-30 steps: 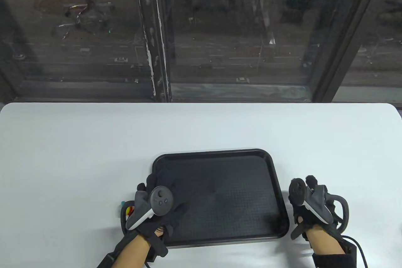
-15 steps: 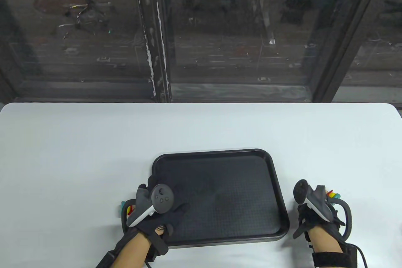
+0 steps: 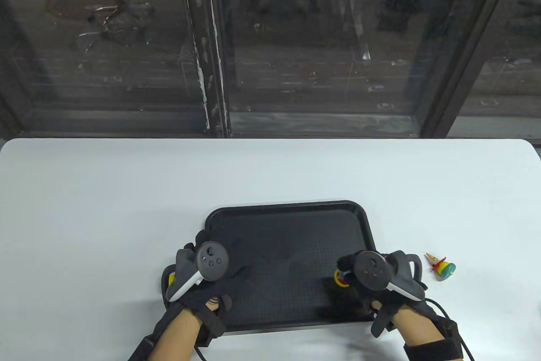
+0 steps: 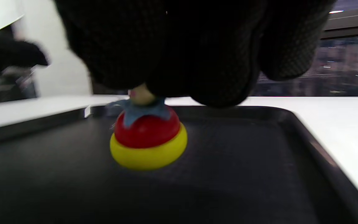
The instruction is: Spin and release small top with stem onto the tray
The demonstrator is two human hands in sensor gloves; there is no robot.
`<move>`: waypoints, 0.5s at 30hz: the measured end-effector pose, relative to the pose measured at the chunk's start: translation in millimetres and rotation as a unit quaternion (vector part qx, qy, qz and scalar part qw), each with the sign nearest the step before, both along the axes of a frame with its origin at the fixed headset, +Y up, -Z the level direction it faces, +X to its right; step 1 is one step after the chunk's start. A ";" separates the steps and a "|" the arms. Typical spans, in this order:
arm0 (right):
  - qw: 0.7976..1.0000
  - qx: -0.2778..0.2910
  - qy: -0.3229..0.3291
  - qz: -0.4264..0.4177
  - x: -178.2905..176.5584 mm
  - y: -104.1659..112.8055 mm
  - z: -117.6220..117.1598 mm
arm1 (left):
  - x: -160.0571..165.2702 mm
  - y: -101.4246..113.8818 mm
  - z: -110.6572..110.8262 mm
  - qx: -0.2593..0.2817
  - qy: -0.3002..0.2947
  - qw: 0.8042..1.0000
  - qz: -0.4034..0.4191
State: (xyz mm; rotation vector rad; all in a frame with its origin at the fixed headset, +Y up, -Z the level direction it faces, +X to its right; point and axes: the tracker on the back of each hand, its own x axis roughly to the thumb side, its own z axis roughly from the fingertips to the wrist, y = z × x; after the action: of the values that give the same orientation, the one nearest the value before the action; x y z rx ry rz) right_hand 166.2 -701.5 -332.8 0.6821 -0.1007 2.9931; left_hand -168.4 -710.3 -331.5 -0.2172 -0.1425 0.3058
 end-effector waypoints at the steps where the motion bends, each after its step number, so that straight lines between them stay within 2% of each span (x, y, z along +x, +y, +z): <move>1: 1.000 0.008 0.013 0.008 -8.0 0.0 0.4 | -0.5 0.2 0.4 -0.003 0.001 1.000 0.003; 3: 0.997 0.023 0.059 0.038 -27.5 -1.7 -2.4 | -1.2 -0.3 1.3 -0.003 0.000 1.000 0.006; 8: 0.989 0.030 0.102 0.100 -59.6 -7.8 -11.1 | -3.0 -1.6 2.8 -0.008 0.003 1.000 0.007; 12: 0.982 0.053 0.148 0.109 -73.2 -11.3 -15.2 | -3.0 -1.3 3.5 -0.011 0.000 1.000 0.004; 15: 0.979 0.061 0.155 0.114 -78.1 -12.0 -18.0 | -2.9 -1.6 3.1 -0.011 -0.003 1.000 0.003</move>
State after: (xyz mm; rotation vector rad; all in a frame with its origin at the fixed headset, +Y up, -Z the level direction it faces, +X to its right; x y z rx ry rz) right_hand 88.0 -713.5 -350.8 1.2438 -0.2013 3.0627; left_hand -171.3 -711.8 -328.3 -0.2400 -0.1454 0.3138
